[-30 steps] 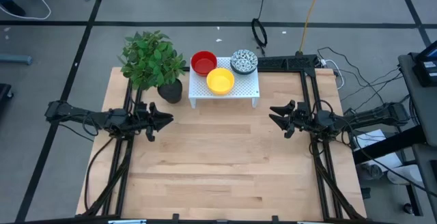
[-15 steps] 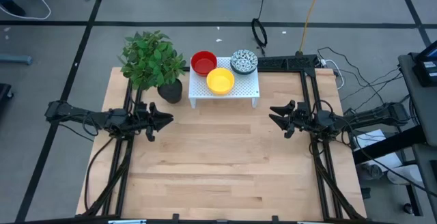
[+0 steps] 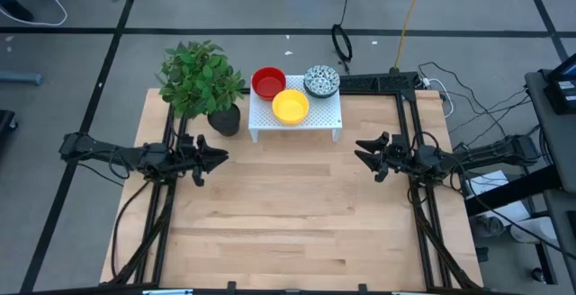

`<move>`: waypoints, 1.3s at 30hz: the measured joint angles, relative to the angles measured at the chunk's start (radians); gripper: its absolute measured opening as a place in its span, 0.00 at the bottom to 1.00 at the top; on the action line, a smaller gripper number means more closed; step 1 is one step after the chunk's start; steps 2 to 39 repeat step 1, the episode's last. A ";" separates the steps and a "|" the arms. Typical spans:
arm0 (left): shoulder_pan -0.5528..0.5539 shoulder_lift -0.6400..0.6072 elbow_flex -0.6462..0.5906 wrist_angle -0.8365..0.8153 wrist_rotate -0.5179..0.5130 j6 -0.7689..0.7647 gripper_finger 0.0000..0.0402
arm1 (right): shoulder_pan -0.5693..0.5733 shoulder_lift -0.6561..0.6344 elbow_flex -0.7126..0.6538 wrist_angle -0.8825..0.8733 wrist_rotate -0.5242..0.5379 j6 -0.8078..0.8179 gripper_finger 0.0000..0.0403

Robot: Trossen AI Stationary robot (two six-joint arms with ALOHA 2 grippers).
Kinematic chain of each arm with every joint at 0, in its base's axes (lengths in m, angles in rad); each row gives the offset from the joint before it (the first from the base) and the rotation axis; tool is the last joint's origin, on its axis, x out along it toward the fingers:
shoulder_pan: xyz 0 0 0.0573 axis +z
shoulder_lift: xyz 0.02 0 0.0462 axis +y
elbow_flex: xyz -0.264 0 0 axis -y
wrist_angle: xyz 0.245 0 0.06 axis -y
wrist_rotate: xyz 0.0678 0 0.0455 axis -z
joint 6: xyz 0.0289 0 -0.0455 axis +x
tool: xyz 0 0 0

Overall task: Pick & Place Mini bowls
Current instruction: Return to Home Position

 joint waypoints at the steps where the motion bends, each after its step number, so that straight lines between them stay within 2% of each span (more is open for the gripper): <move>1: 0.000 0.000 0.000 0.000 0.000 0.000 0.24 | 0.000 0.000 0.000 0.000 0.000 0.000 0.50; 39: 0.000 0.000 0.000 0.000 0.000 0.000 0.24 | 0.000 0.000 0.000 0.000 0.000 0.000 0.50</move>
